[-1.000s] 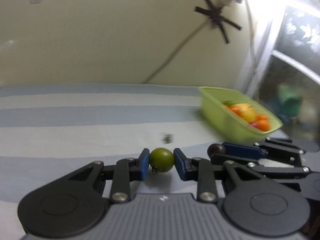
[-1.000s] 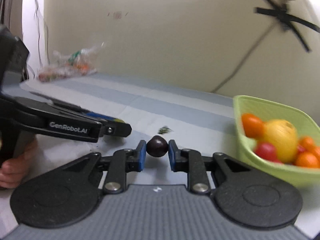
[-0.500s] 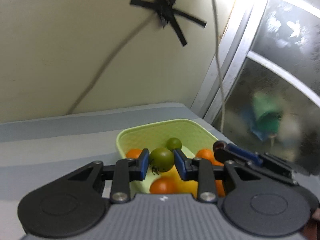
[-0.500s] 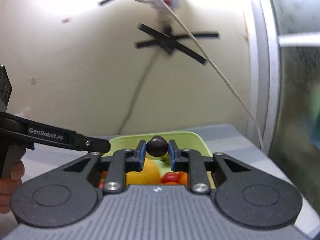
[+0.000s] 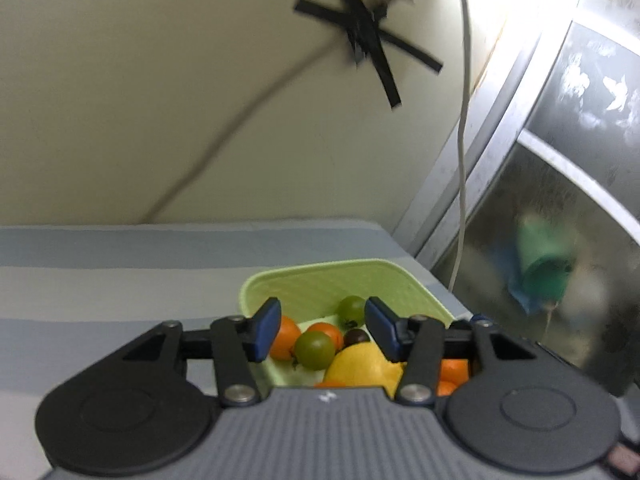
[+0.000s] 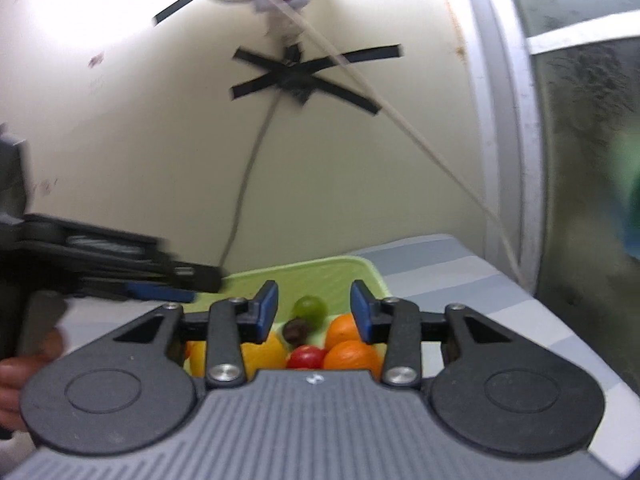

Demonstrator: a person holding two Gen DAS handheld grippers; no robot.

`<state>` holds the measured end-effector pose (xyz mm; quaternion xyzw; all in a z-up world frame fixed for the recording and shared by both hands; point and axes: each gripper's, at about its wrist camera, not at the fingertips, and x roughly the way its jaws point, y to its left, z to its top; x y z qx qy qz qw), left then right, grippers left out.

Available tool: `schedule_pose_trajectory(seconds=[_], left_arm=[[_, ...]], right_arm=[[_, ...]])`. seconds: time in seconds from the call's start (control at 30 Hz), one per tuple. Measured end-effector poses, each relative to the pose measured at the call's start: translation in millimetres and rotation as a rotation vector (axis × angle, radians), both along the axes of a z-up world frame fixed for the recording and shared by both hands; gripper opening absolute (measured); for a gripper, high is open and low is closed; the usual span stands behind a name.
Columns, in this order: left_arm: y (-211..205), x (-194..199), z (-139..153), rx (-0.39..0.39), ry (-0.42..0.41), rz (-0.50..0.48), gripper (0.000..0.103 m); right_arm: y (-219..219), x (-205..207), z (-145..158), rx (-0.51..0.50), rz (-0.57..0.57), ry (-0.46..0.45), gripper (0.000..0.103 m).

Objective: Organize fruits

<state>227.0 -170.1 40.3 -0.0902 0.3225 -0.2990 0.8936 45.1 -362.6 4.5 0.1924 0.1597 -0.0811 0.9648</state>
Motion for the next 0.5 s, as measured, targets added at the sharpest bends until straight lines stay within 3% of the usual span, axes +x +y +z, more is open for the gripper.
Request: schedule_pose_trajectory(seconds=[0.23, 0.4, 0.5], left_arm=[[44.1, -73.4, -5.0, 0.124, -0.108, 0.073, 0.053], [60.4, -119.2, -20.8, 0.213, -0.166, 0.096, 0.053], [67.8, -131.4, -29.9, 0.214, -0.168, 0.101, 0.054]], right_arm=[[-16.2, -14.7, -1.9, 0.077, -0.157, -0.034, 0.043], [6.9, -37.4, -2.1, 0.090, -0.143, -0.029, 0.047], [33.5, -56.8, -3.7, 0.101, -0.106, -0.026, 0.048]])
